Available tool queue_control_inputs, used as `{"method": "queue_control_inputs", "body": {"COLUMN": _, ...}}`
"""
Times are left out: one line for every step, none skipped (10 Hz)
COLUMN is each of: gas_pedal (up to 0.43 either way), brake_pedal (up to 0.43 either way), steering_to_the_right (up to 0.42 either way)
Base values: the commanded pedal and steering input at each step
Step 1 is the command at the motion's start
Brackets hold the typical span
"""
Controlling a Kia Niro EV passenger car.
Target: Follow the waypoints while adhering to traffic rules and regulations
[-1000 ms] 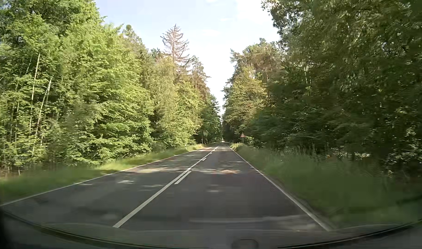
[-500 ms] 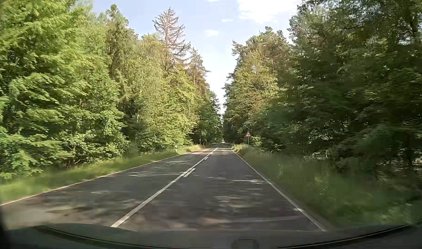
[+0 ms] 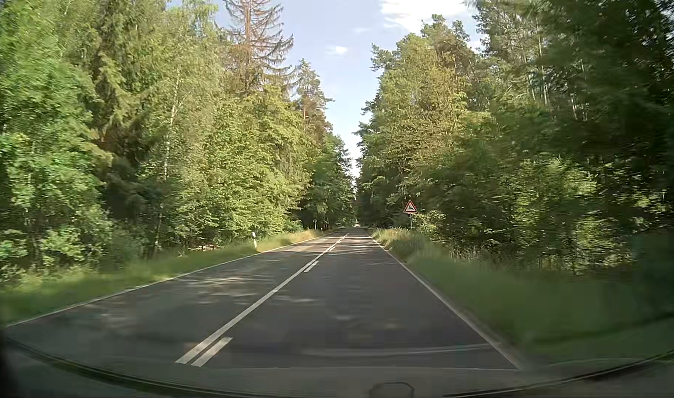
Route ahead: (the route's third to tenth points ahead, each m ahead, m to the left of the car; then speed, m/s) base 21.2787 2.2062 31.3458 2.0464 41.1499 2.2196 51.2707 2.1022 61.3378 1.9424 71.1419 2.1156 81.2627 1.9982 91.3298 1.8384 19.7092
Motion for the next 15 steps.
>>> {"method": "queue_control_inputs", "body": {"gas_pedal": 0.067, "brake_pedal": 0.030, "steering_to_the_right": 0.000}}
{"method": "queue_control_inputs", "body": {"gas_pedal": 0.067, "brake_pedal": 0.030, "steering_to_the_right": 0.000}}
{"method": "queue_control_inputs", "body": {"gas_pedal": 0.067, "brake_pedal": 0.030, "steering_to_the_right": 0.000}}
{"method": "queue_control_inputs", "body": {"gas_pedal": 0.067, "brake_pedal": 0.030, "steering_to_the_right": 0.000}}
{"method": "queue_control_inputs", "body": {"gas_pedal": 0.067, "brake_pedal": 0.030, "steering_to_the_right": 0.000}}
{"method": "queue_control_inputs", "body": {"gas_pedal": 0.067, "brake_pedal": 0.030, "steering_to_the_right": 0.000}}
{"method": "queue_control_inputs", "body": {"gas_pedal": 0.067, "brake_pedal": 0.030, "steering_to_the_right": 0.000}}
{"method": "queue_control_inputs", "body": {"gas_pedal": 0.067, "brake_pedal": 0.030, "steering_to_the_right": 0.000}}
{"method": "queue_control_inputs", "body": {"gas_pedal": 0.067, "brake_pedal": 0.030, "steering_to_the_right": 0.000}}
{"method": "queue_control_inputs", "body": {"gas_pedal": 0.067, "brake_pedal": 0.030, "steering_to_the_right": 0.000}}
{"method": "queue_control_inputs", "body": {"gas_pedal": 0.067, "brake_pedal": 0.030, "steering_to_the_right": 0.000}}
{"method": "queue_control_inputs", "body": {"gas_pedal": 0.067, "brake_pedal": 0.030, "steering_to_the_right": 0.000}}
{"method": "queue_control_inputs", "body": {"gas_pedal": 0.067, "brake_pedal": 0.030, "steering_to_the_right": 0.000}}
{"method": "queue_control_inputs", "body": {"gas_pedal": 0.067, "brake_pedal": 0.030, "steering_to_the_right": 0.000}}
{"method": "queue_control_inputs", "body": {"gas_pedal": 0.067, "brake_pedal": 0.030, "steering_to_the_right": 0.000}}
